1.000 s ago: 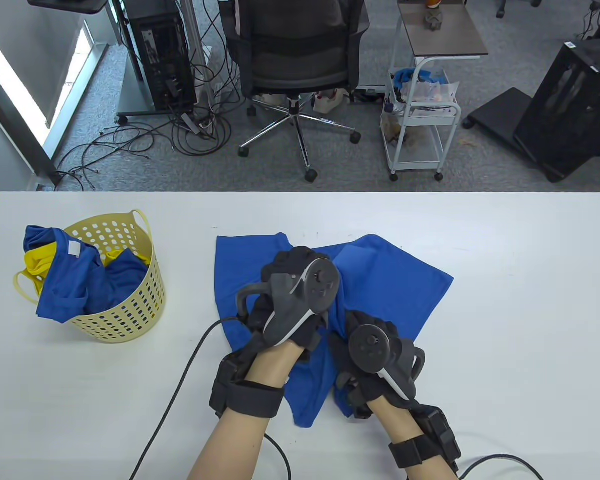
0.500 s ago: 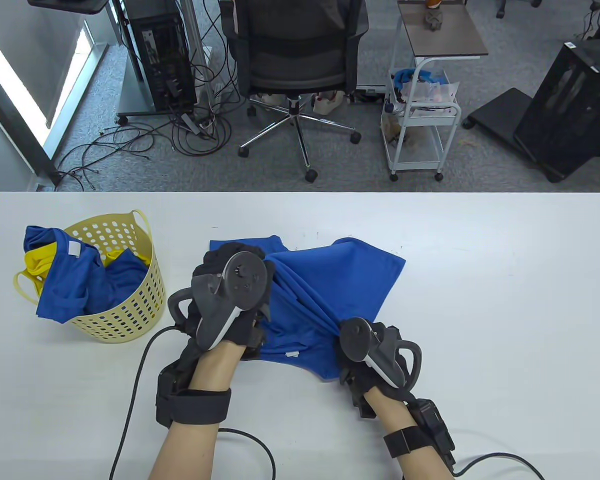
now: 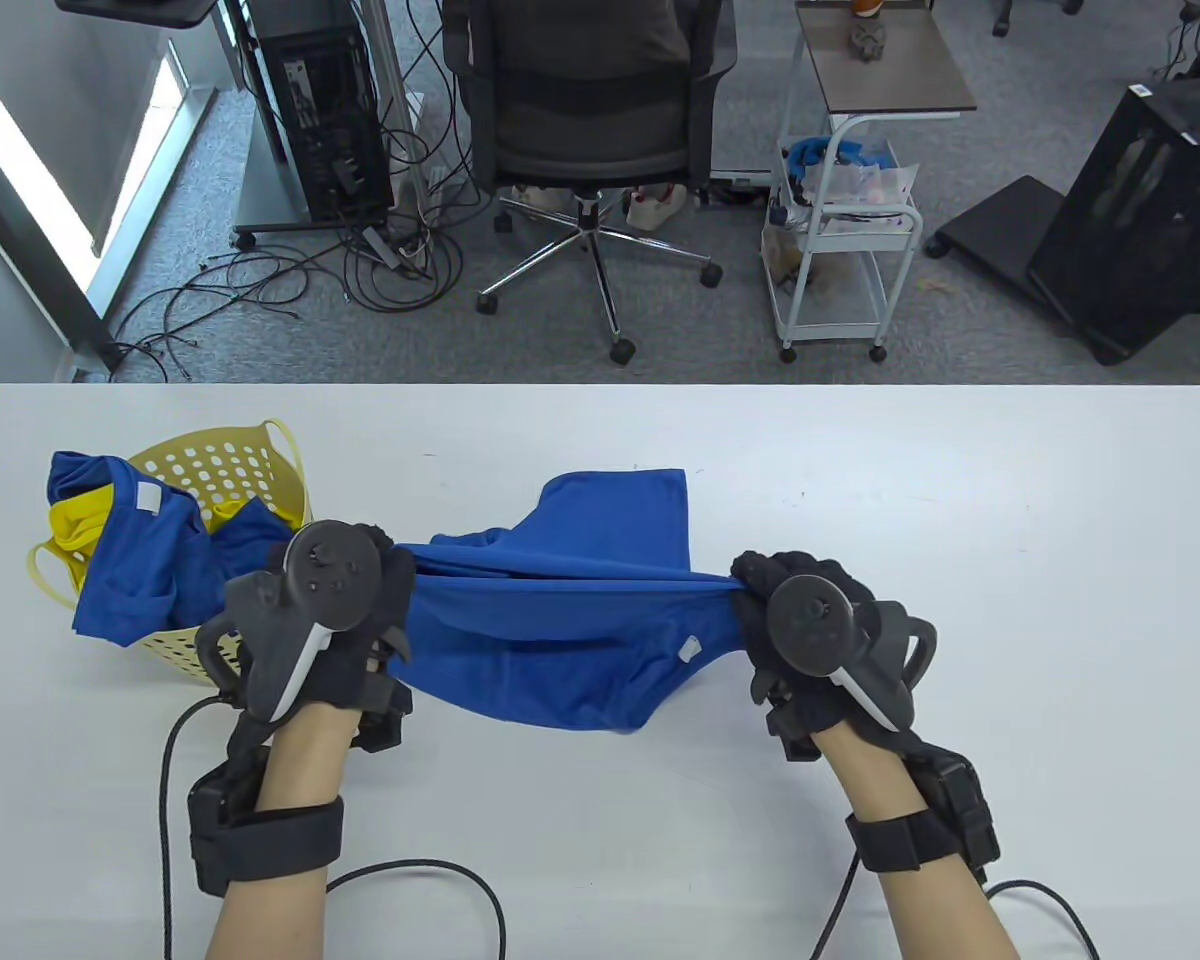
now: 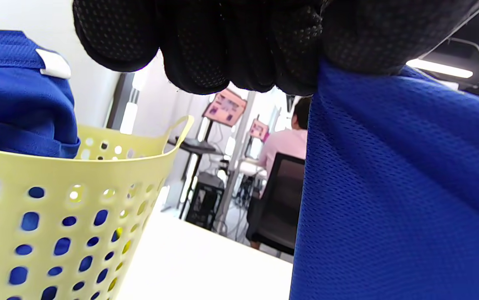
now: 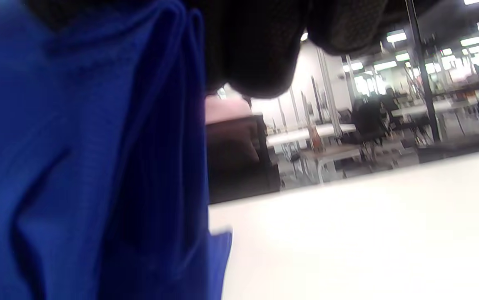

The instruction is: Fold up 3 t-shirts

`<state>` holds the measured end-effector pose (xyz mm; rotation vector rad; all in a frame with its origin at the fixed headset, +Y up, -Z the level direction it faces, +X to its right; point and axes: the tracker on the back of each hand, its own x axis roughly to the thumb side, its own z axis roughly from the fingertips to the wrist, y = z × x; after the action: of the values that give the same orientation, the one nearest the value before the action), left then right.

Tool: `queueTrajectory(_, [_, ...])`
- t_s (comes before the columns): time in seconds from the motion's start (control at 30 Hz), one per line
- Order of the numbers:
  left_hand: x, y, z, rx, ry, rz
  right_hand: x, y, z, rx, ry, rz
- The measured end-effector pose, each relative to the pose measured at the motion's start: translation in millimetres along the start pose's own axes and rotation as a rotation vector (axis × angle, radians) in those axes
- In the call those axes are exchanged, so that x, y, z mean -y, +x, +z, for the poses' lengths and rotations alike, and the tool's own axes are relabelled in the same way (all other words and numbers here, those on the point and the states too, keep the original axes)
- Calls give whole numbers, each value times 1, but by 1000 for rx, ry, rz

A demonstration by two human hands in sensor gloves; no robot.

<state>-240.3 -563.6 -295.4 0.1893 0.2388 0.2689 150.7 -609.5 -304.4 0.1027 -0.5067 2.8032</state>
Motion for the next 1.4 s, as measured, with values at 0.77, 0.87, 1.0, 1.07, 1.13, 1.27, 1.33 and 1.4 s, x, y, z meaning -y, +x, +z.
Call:
queueTrajectory(0.77, [-46,89,-143,109,455,308,87,-28,-177,-127,-401,-89])
queueTrajectory(0.87, [-48,91,-126,170,438,240,103,-34,-154,-69,-430,-30])
queueTrajectory(1.0, [16,77,-107,136,180,110,47,-56,-120,-58,-212,61])
queueTrajectory(1.07, [54,68,-95,111,42,48,15,-67,-104,-73,-85,75])
queueTrajectory(1.13, [99,54,-77,99,-102,-28,-28,-79,-83,-76,107,112])
queueTrajectory(1.27, [145,33,-47,67,-314,-55,-72,-93,-45,-86,278,130])
queueTrajectory(1.33, [150,28,-35,63,-362,-65,-76,-94,-33,-88,316,125])
queueTrajectory(1.4, [147,24,-24,69,-376,-72,-74,-94,-23,-86,337,114])
